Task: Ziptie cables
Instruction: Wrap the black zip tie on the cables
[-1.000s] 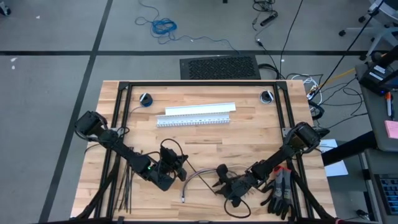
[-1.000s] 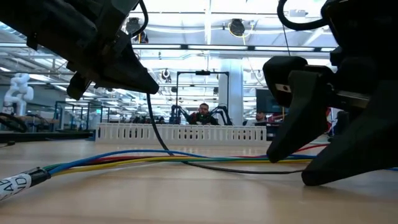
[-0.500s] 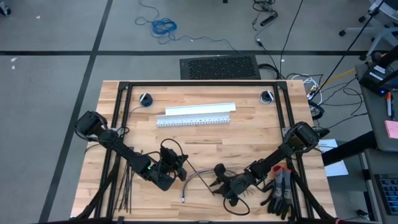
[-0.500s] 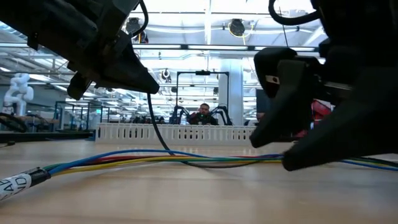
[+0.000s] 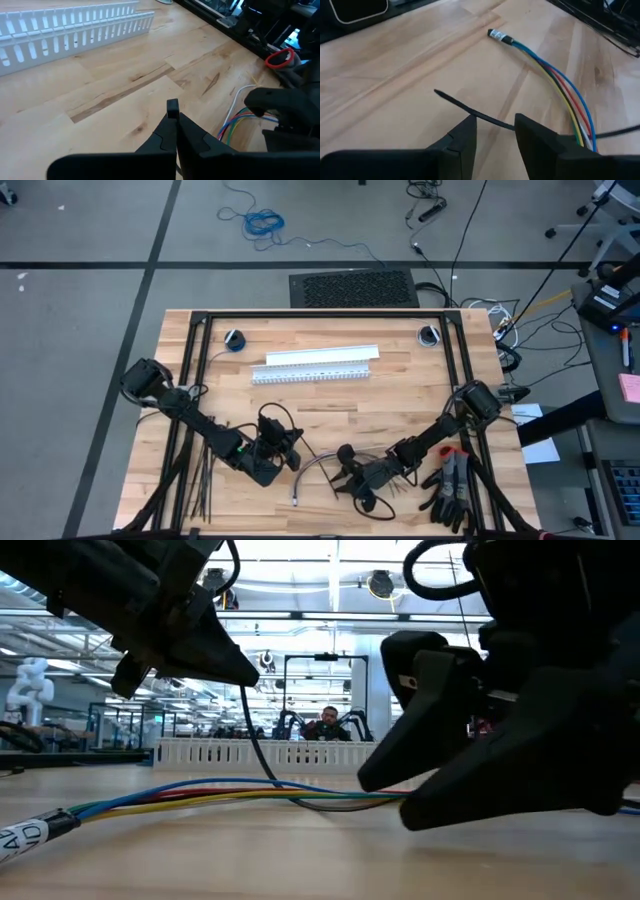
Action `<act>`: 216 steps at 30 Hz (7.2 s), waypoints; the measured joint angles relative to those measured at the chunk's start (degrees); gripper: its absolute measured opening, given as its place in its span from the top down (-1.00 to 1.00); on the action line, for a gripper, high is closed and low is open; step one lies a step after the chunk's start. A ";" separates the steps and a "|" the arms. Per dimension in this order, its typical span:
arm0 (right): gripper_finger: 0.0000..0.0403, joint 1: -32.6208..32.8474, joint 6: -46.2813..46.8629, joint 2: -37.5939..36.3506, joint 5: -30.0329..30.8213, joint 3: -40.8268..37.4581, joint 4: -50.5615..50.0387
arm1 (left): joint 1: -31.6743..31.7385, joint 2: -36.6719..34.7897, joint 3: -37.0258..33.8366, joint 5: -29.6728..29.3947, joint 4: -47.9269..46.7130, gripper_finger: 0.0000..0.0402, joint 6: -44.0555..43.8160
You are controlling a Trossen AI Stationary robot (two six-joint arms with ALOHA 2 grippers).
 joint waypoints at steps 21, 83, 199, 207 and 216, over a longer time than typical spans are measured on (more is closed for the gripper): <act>0.71 -1.88 -1.47 1.22 -0.67 1.61 2.00 | 0.00 0.00 0.00 0.07 0.94 1.00 0.55; 1.00 -17.20 46.76 -3.72 -27.63 1.61 2.76 | -2.25 14.84 8.74 -10.14 12.38 1.00 78.09; 0.46 -19.56 38.82 -6.30 -22.45 1.67 -0.65 | -3.74 15.28 8.62 -5.63 7.46 1.00 71.84; 0.46 -21.20 37.24 -6.84 -22.70 1.48 0.82 | -3.73 15.28 8.61 -6.65 7.16 1.00 71.48; 0.46 -21.79 35.87 -9.61 -20.68 1.63 0.37 | -3.79 15.26 8.76 -4.79 7.60 1.00 70.37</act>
